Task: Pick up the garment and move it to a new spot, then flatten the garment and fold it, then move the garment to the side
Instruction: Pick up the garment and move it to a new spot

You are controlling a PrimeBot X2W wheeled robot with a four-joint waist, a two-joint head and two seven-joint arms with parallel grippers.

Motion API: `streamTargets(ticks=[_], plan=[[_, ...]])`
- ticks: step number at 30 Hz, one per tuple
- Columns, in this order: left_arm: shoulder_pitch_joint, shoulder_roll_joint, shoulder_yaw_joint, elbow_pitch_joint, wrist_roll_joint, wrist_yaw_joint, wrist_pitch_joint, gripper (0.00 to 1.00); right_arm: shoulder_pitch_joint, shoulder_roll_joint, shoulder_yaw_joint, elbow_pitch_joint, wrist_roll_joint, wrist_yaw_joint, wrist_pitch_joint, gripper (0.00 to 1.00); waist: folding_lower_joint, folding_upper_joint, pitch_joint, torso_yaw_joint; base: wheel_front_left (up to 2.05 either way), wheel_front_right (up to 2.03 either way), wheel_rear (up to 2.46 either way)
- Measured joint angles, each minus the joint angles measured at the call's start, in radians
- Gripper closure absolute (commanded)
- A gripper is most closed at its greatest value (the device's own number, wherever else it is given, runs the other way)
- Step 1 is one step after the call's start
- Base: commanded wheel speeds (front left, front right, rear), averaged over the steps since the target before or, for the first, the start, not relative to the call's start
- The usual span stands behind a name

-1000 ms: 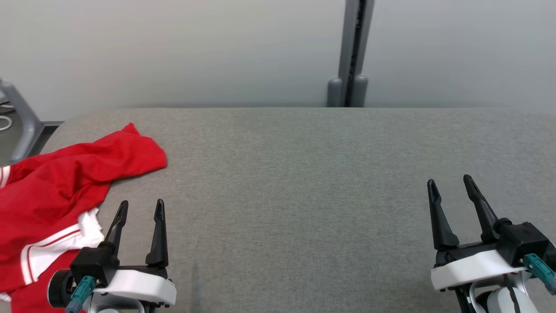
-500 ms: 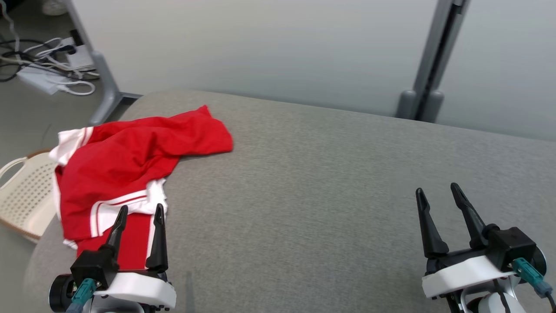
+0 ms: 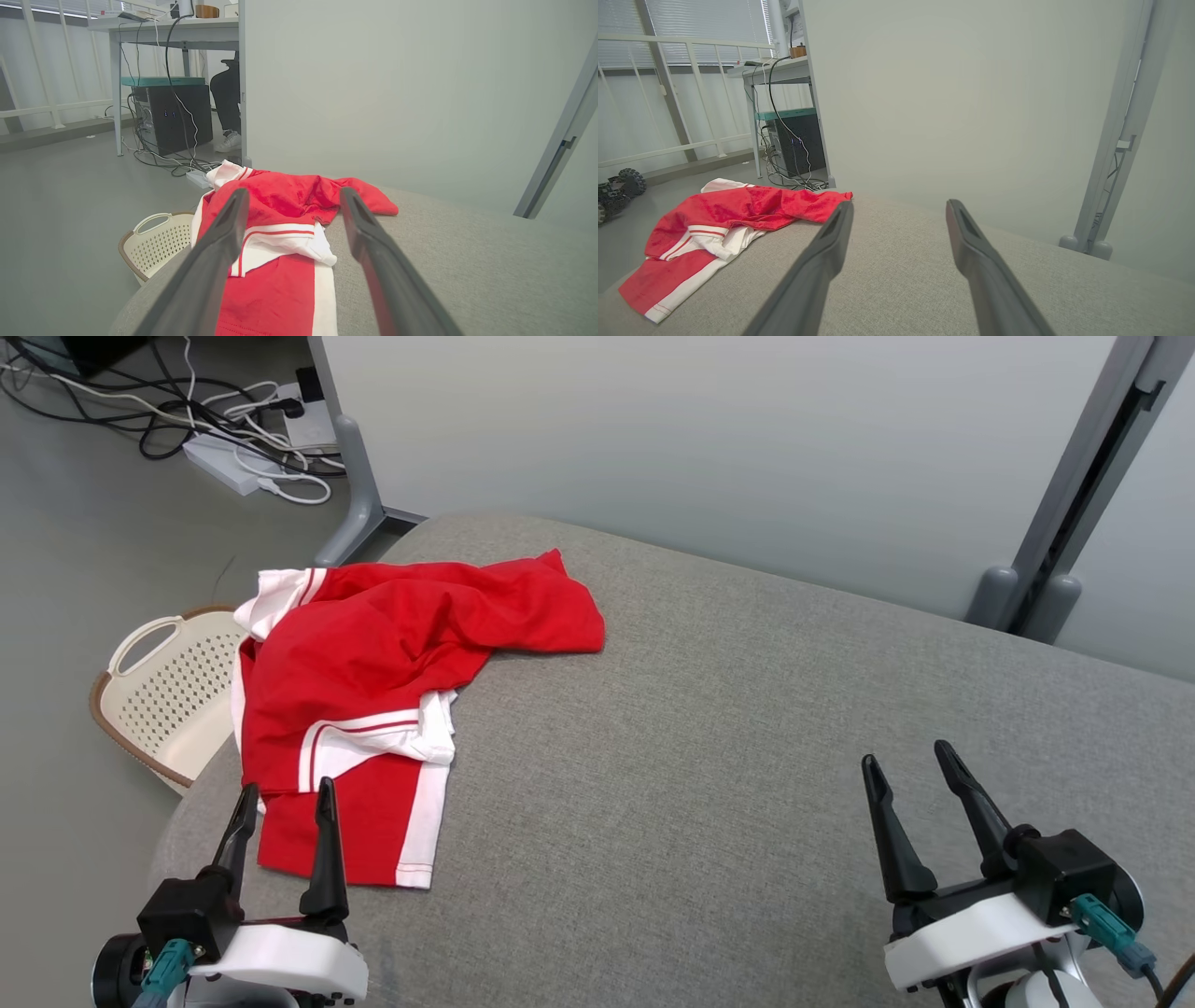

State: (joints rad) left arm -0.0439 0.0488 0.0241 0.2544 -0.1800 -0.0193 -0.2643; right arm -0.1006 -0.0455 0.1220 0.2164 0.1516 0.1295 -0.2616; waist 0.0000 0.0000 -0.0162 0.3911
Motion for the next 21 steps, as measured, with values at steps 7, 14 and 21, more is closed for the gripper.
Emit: streamTargets(ticks=[7,14,21], plan=[[0.000,0.001,0.006,0.001,0.004,-0.002,0.000,0.00,-0.001,0.000,0.017,0.005,0.007,0.000,0.000,0.00,0.0000,0.0000,-0.002,0.003,0.00,0.00,0.00],[-0.028,0.034,0.026,0.021,0.001,-0.008,0.010,0.00,-0.010,0.000,0.026,0.008,0.007,0.000,0.000,0.00,0.0000,0.0000,0.020,-0.021,0.00,0.00,0.00],[-0.174,0.115,0.037,0.012,-0.017,-0.042,0.099,0.00,-0.041,0.000,0.027,0.007,0.007,0.000,0.000,0.00,0.0000,0.0000,0.069,-0.055,0.00,0.00,0.00]])
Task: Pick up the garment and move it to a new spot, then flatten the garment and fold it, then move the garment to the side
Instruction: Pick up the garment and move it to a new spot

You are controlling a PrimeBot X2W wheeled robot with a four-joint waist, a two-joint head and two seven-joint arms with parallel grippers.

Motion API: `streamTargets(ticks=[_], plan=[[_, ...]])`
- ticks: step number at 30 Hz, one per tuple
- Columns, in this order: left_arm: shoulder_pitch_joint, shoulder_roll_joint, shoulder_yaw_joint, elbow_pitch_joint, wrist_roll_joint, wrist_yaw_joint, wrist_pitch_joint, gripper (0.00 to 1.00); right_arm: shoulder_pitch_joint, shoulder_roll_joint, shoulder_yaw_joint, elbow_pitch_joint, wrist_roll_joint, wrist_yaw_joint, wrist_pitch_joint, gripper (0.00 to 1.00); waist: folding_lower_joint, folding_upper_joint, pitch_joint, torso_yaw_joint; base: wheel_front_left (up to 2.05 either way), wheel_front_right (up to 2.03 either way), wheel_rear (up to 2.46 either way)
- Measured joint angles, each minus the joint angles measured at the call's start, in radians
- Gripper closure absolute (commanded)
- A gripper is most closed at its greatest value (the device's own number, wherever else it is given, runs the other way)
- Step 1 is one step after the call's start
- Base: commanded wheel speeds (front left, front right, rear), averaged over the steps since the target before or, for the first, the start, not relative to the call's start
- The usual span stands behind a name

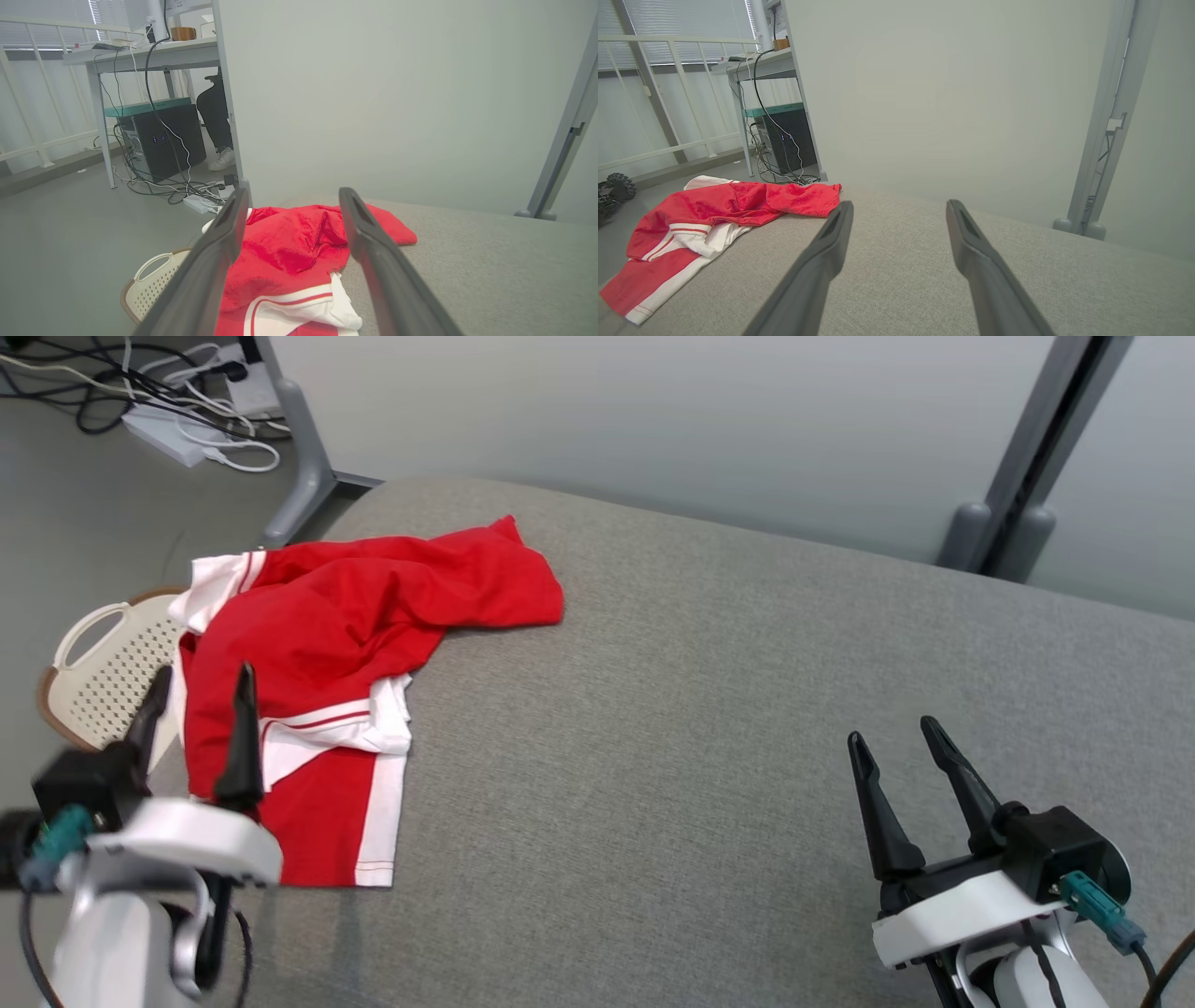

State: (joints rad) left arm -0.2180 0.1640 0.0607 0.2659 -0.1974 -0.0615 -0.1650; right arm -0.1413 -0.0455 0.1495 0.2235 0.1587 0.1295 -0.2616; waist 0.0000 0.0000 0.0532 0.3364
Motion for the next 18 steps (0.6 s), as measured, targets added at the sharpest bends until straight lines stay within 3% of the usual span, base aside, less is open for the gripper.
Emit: streamTargets(ticks=[8,18], plan=[[-0.200,0.094,0.006,0.065,-0.054,-0.040,0.131,0.00,-0.049,0.000,0.001,-0.005,-0.009,0.000,0.000,0.00,0.0000,0.0000,0.065,-0.056,0.00,0.00,0.00],[-0.474,0.232,-0.003,0.359,-0.194,-0.065,0.303,0.00,-0.111,0.000,0.019,-0.013,-0.007,0.000,0.000,0.00,0.0000,0.0000,0.151,-0.187,0.00,0.00,0.00]])
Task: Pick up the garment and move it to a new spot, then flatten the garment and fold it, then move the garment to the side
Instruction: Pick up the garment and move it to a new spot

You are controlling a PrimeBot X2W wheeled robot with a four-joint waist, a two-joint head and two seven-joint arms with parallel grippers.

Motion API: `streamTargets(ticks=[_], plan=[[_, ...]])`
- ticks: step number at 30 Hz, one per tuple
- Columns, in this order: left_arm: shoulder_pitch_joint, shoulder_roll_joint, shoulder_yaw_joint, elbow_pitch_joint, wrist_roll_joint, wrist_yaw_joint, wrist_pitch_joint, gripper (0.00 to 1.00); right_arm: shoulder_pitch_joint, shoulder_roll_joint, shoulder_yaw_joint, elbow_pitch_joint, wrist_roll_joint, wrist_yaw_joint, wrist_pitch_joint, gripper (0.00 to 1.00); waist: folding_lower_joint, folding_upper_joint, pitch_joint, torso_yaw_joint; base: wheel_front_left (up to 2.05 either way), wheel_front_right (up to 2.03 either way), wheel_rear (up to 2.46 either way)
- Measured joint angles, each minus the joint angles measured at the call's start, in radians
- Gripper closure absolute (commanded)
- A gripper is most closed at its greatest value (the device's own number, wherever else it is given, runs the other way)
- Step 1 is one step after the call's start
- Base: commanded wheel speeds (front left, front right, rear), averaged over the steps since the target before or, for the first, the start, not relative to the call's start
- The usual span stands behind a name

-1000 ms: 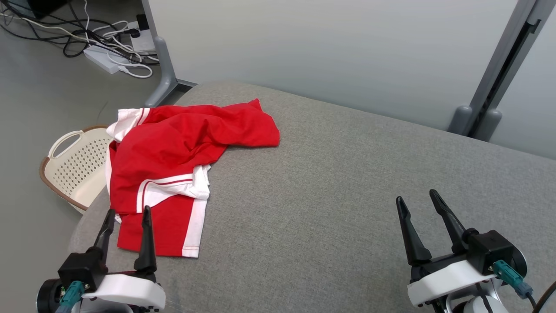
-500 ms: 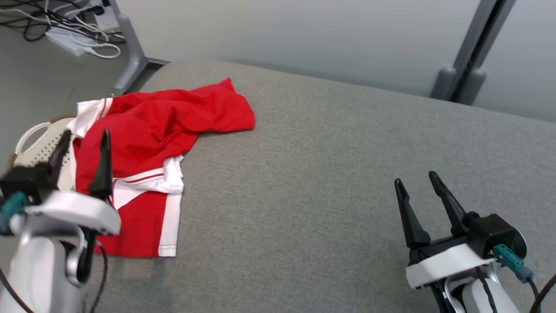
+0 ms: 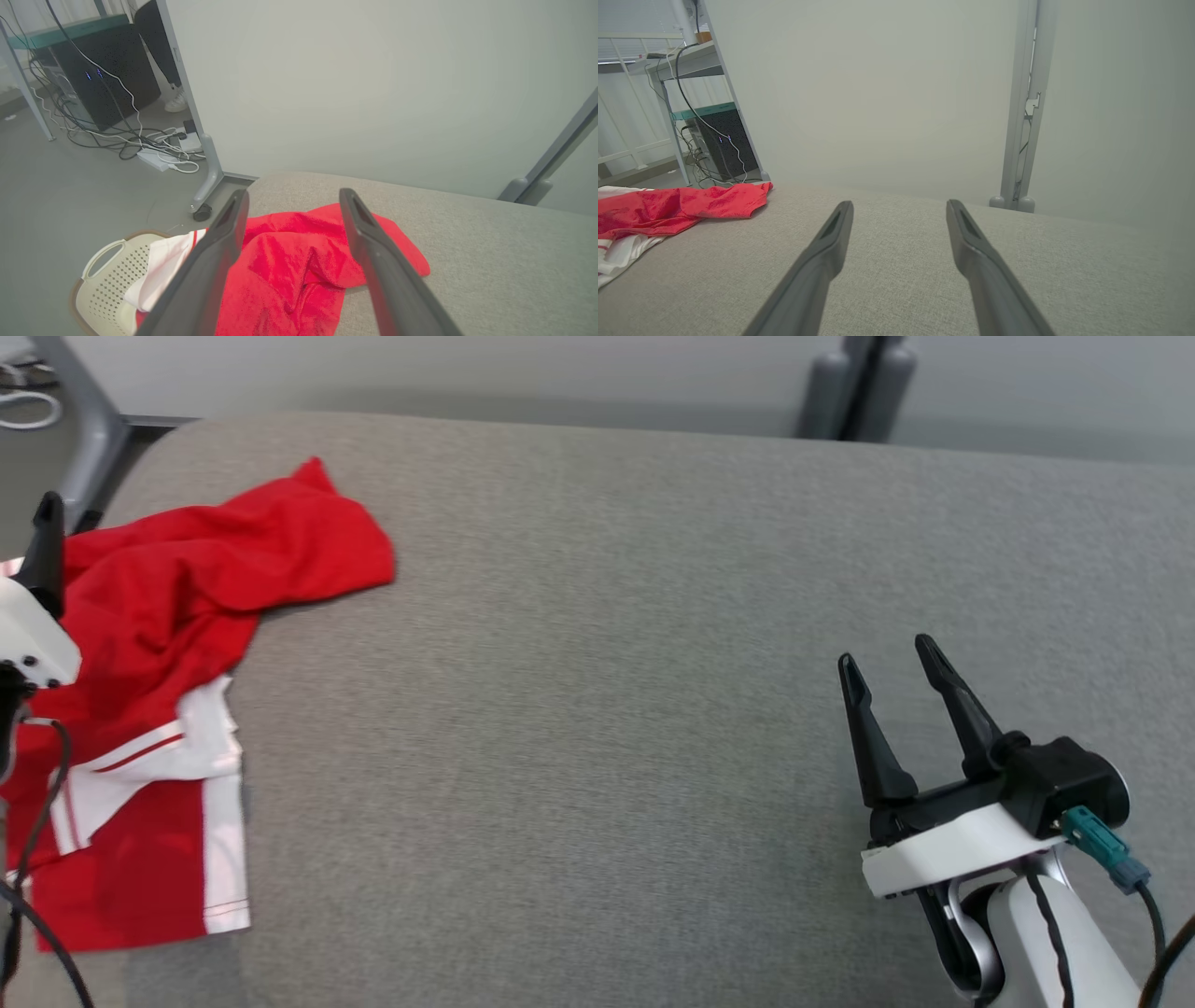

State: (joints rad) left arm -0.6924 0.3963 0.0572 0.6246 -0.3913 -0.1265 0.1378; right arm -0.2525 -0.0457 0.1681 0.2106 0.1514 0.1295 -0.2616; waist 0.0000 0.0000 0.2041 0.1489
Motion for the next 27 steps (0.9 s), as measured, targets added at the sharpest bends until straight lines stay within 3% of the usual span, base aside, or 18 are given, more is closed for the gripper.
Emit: streamTargets(ticks=[11,16,27], plan=[[-0.199,0.159,-0.037,0.295,-0.171,-0.003,0.258,0.00,-0.067,-0.002,-0.004,-0.037,-0.003,0.000,0.000,0.00,0.0000,0.0000,0.153,-0.171,0.00,0.00,0.00],[-0.243,0.225,-0.039,0.389,-0.181,-0.003,0.323,0.00,-0.084,-0.001,-0.005,-0.063,0.000,0.000,0.000,0.00,0.0000,0.0000,0.221,-0.235,0.00,0.00,0.00],[-0.317,0.268,-0.060,0.537,-0.184,0.004,0.429,0.00,-0.089,-0.002,-0.016,-0.074,0.003,0.000,0.000,0.00,0.0000,0.0000,0.298,-0.309,0.00,0.00,0.00]])
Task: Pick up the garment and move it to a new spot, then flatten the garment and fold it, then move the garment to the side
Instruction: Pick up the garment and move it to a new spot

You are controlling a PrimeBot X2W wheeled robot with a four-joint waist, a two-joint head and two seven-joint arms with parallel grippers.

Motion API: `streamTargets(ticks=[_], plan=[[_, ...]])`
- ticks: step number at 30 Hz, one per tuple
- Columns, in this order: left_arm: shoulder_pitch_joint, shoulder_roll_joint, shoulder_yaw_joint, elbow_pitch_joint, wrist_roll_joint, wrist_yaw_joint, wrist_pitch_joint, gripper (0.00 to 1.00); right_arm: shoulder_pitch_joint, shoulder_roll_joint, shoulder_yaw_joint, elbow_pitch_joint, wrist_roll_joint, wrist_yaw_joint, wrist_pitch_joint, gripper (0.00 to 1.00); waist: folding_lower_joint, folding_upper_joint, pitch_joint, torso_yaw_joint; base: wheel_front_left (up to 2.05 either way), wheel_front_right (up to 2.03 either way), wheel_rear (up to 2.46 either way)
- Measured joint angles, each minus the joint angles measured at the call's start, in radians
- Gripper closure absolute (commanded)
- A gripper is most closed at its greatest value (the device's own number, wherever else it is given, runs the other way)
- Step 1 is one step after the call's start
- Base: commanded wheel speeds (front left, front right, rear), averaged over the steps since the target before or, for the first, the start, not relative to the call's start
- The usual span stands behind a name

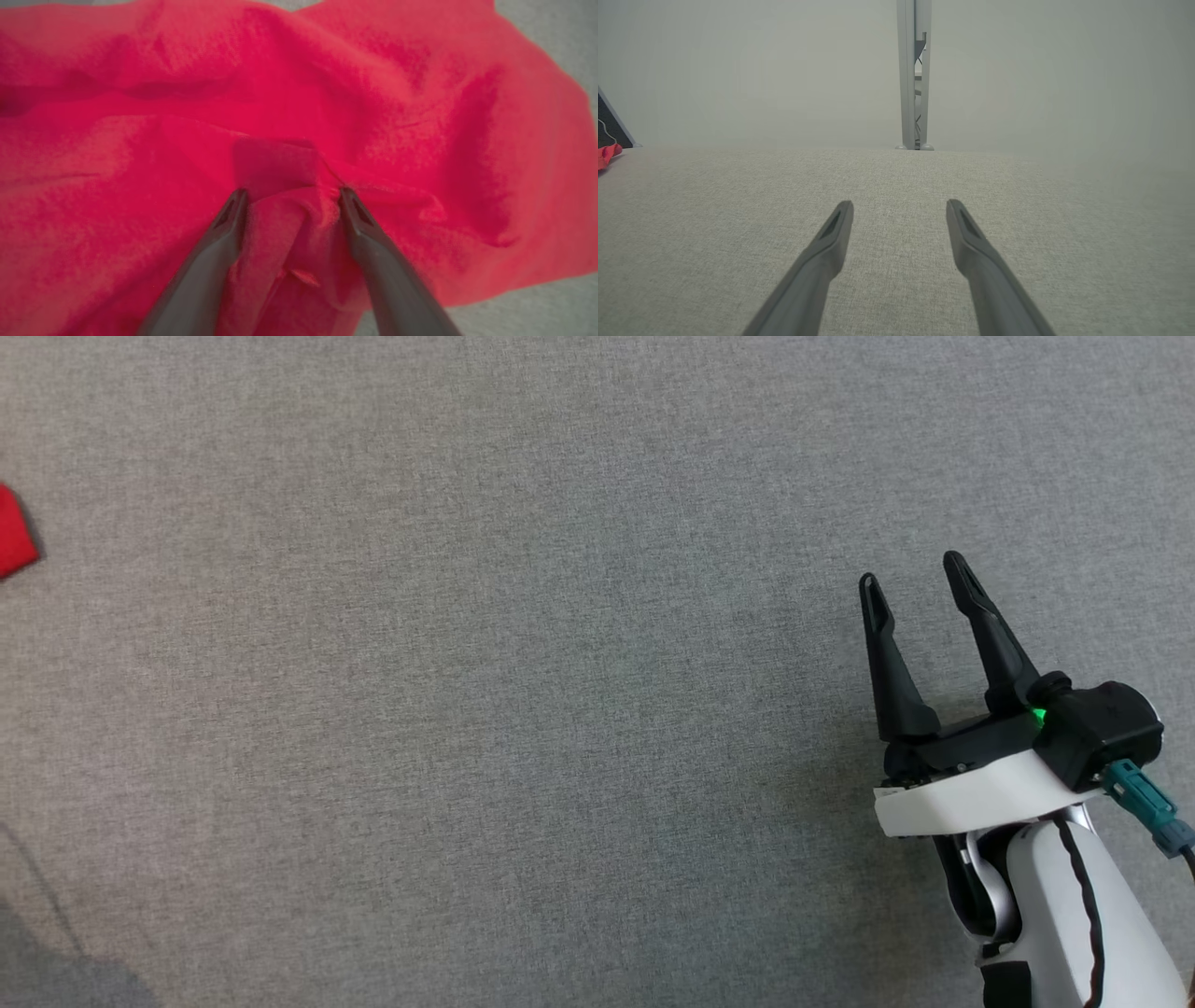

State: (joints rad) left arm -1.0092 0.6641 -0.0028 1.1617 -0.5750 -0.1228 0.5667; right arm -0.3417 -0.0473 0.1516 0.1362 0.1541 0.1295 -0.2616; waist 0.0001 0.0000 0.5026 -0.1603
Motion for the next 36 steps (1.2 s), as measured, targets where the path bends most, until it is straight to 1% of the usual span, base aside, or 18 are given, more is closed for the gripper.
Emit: streamTargets(ticks=[1,2,3,4,11,16,21,30,35,36], plan=[[0.000,-0.004,-0.002,0.004,0.000,0.000,-0.007,0.18,0.001,0.000,-0.003,0.001,0.000,0.000,0.000,0.00,0.0000,0.0000,-0.003,0.001,0.00,0.00,0.00],[-0.001,-0.007,-0.006,0.009,0.000,0.000,-0.011,0.44,0.001,0.000,-0.003,0.001,0.000,0.000,0.000,0.00,0.0000,0.0000,-0.005,0.003,0.00,0.00,0.00],[-0.001,-0.009,-0.011,0.012,0.001,-0.001,-0.013,0.94,0.001,0.000,-0.001,0.002,0.000,0.000,0.000,0.00,0.0000,0.0000,-0.008,0.006,0.00,0.00,0.00],[-0.002,-0.012,-0.015,0.014,0.001,-0.001,-0.018,1.00,0.001,0.000,0.000,0.002,0.000,0.000,0.000,0.00,0.0000,0.0000,-0.010,0.008,0.00,0.00,0.00],[-0.003,-0.022,-0.050,0.005,-0.007,-0.007,-0.068,1.00,-0.001,0.001,0.009,0.007,-0.002,0.000,0.000,0.00,0.0000,0.0000,-0.020,0.024,0.00,0.00,0.00],[0.009,-0.011,-0.112,-0.048,-0.025,-0.007,-0.090,1.00,0.000,0.001,0.008,0.019,0.002,0.000,0.000,0.00,0.0000,0.0000,-0.051,0.032,0.00,0.00,0.00],[0.043,-0.007,-0.196,-0.140,-0.067,-0.007,-0.109,1.00,0.015,0.001,0.012,0.040,0.012,0.000,0.000,0.00,0.0000,0.0000,-0.114,0.045,0.00,0.00,0.00],[0.085,-0.004,-0.375,-0.364,-0.152,-0.007,-0.111,1.00,0.067,0.001,0.003,0.075,0.027,0.000,0.000,0.00,0.0000,0.0000,-0.265,0.065,0.00,0.00,0.00],[0.127,0.004,-0.436,-0.495,-0.186,-0.007,-0.103,1.00,0.097,0.001,0.000,0.083,0.040,0.000,0.000,0.00,0.0000,0.0001,-0.346,0.060,0.00,0.00,0.00],[0.127,0.004,-0.436,-0.495,-0.186,-0.007,-0.103,1.00,0.097,0.001,0.000,0.083,0.040,0.000,0.000,0.00,0.0000,0.0001,-0.346,0.060,0.00,0.00,0.00]])
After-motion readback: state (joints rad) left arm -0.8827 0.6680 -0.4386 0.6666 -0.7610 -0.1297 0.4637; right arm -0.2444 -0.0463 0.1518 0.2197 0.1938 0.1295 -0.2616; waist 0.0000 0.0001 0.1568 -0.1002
